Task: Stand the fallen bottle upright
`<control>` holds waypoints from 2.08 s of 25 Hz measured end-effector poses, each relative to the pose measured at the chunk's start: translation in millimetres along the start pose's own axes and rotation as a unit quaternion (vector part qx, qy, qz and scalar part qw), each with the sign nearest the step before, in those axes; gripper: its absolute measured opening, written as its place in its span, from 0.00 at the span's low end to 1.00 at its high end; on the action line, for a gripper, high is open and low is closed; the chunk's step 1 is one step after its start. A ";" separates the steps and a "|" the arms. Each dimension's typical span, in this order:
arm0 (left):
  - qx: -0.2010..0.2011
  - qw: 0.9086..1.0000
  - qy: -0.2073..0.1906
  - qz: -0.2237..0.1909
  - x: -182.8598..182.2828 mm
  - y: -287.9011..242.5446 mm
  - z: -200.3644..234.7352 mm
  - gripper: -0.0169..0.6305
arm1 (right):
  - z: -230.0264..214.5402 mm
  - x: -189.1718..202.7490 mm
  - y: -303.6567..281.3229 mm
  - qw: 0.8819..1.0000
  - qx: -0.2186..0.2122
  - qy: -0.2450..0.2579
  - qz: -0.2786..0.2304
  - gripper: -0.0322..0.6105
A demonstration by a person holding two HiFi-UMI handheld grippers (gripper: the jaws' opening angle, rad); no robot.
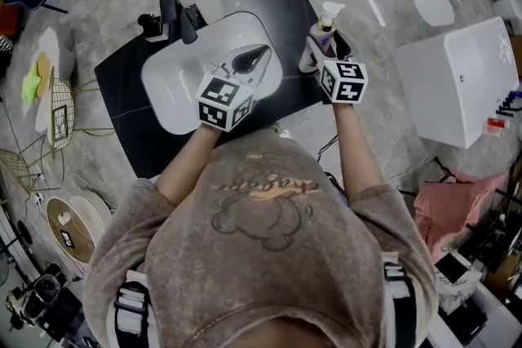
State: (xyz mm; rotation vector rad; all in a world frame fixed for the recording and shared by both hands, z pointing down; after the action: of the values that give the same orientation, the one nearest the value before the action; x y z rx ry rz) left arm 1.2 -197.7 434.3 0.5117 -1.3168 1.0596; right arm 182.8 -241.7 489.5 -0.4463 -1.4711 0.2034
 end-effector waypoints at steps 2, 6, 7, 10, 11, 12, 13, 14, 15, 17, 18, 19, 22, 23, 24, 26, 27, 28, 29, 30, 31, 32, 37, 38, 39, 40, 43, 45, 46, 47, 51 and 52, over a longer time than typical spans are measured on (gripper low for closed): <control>0.002 1.000 -0.001 0.001 0.6 -0.5 -2.7 0.05 | 0.8 2.2 6.2 1.000 -0.001 0.004 -0.001 0.51; 0.006 1.000 -0.001 0.003 1.3 -1.5 -8.7 0.05 | 1.8 5.8 18.8 1.000 -0.002 0.014 -0.001 0.51; 0.008 1.000 -0.001 0.003 1.2 -2.1 -10.0 0.05 | 1.9 6.5 21.7 1.000 -0.002 0.015 -0.002 0.51; 0.013 1.000 0.000 0.002 1.4 -5.6 -13.5 0.05 | 1.5 10.0 30.0 1.000 -0.002 0.020 -0.001 0.51; 0.015 1.000 -0.001 0.002 1.6 -6.4 -14.9 0.05 | 1.9 11.5 32.9 1.000 -0.002 0.022 0.000 0.51; 0.017 1.000 -0.001 0.003 2.0 -6.7 -16.5 0.05 | 2.9 13.2 35.8 1.000 -0.002 0.023 0.001 0.51; 0.019 1.000 -0.002 0.004 2.2 -6.7 -18.1 0.05 | 4.3 14.7 38.4 1.000 -0.003 0.024 0.001 0.51; 0.020 1.000 -0.003 0.005 2.2 -6.8 -19.7 0.05 | 5.3 15.9 40.7 1.000 -0.003 0.026 0.002 0.51; 0.022 1.000 -0.004 0.006 2.0 -7.5 -21.5 0.05 | 6.0 16.9 43.1 1.000 -0.003 0.028 0.003 0.51; 0.026 1.000 -0.004 0.006 1.6 -10.3 -25.7 0.05 | 6.2 18.6 48.0 0.999 -0.003 0.034 0.004 0.51; 0.029 1.000 -0.005 0.006 1.6 -11.8 -27.7 0.05 | 6.4 19.7 50.3 0.999 -0.003 0.037 0.005 0.51; 0.032 0.999 -0.005 0.006 1.6 -13.0 -29.7 0.05 | 7.0 21.0 52.4 0.999 -0.003 0.040 0.005 0.51; 0.042 0.999 -0.006 0.007 1.6 -15.7 -36.1 0.05 | 9.3 25.0 58.1 0.999 -0.007 0.048 0.007 0.52; 0.046 0.999 -0.008 0.008 1.6 -16.6 -38.5 0.05 | 10.0 26.2 60.0 0.999 -0.009 0.051 0.008 0.52; 0.049 0.999 -0.010 0.009 1.8 -17.3 -40.8 0.05 | 10.5 27.3 61.9 0.999 -0.010 0.052 0.009 0.52; 0.054 0.998 -0.013 0.011 2.6 -18.2 -45.0 0.05 | 10.9 29.2 65.1 0.998 -0.011 0.053 0.011 0.52; 0.057 0.998 -0.014 0.012 2.8 -18.5 -46.8 0.05 | 10.8 29.7 66.5 0.998 -0.012 0.053 0.012 0.52; 0.059 0.998 -0.015 0.012 2.8 -18.7 -48.5 0.05 | 10.7 30.0 67.9 0.998 -0.011 0.053 0.012 0.52; 0.061 0.998 -0.016 0.012 2.8 -19.0 -49.8 0.05 | 10.4 30.2 69.1 0.998 -0.011 0.052 0.013 0.52; 0.063 0.998 -0.016 0.013 3.1 -19.4 -50.9 0.05 | 9.9 30.6 70.0 0.999 -0.011 0.051 0.013 0.52; 0.064 0.998 -0.016 0.014 3.6 -19.8 -51.8 0.05 | 9.2 31.2 70.8 0.999 -0.011 0.048 0.014 0.52; 0.066 0.998 -0.017 0.015 4.3 -20.3 -52.6 0.05 | 8.5 31.8 71.3 0.999 -0.012 0.045 0.014 0.52; 0.071 0.997 -0.019 0.018 5.1 -20.4 -56.5 0.05 | 9.1 31.7 69.0 0.999 -0.017 0.036 0.015 0.51; 0.072 0.997 -0.019 0.017 4.7 -20.2 -57.2 0.05 | 9.2 31.2 68.3 0.999 -0.016 0.035 0.015 0.51; 0.072 0.997 -0.019 0.016 4.2 -20.1 -57.8 0.05 | 9.1 30.9 67.9 0.999 -0.015 0.035 0.015 0.51; 0.073 0.997 -0.019 0.015 3.6 -19.9 -58.4 0.05 | 8.9 30.7 67.9 0.999 -0.015 0.034 0.015 0.51; 0.075 0.997 -0.020 0.013 2.4 -18.8 -59.4 0.05 | 8.4 30.9 68.9 0.999 -0.017 0.035 0.017 0.51; 0.077 0.997 -0.020 0.014 2.2 -18.2 -59.5 0.05 | 7.5 31.7 69.9 0.999 -0.019 0.032 0.020 0.49; 0.078 0.997 -0.021 0.015 2.3 -18.1 -59.5 0.05 | 6.8 32.4 70.6 0.999 -0.020 0.029 0.021 0.49; 0.079 0.996 -0.022 0.016 2.3 -18.3 -59.7 0.05 | 5.9 33.0 71.5 0.999 -0.020 0.027 0.022 0.49; 0.087 0.996 -0.024 0.015 -1.4 -20.3 -61.3 0.05 | 1.8 30.2 80.0 1.000 -0.016 0.019 0.019 0.51; 0.089 0.996 -0.025 0.014 -2.9 -21.3 -62.2 0.05 | -0.2 27.7 83.9 1.000 -0.015 0.017 0.014 0.51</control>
State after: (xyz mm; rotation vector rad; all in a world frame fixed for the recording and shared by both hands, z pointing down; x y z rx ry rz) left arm 52.1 -157.7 422.3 0.6588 -1.2824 1.2014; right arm 197.3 -155.0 480.4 -0.4928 -1.4361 0.1955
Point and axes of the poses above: the fingertips, and each gripper's own axes: y backward along the fingers, z to its left, x out of its underside, the point moved 4 cm from there along y, backward along the fingers, and after that the axes turned 8 degrees about x, right-handed, at the moved point
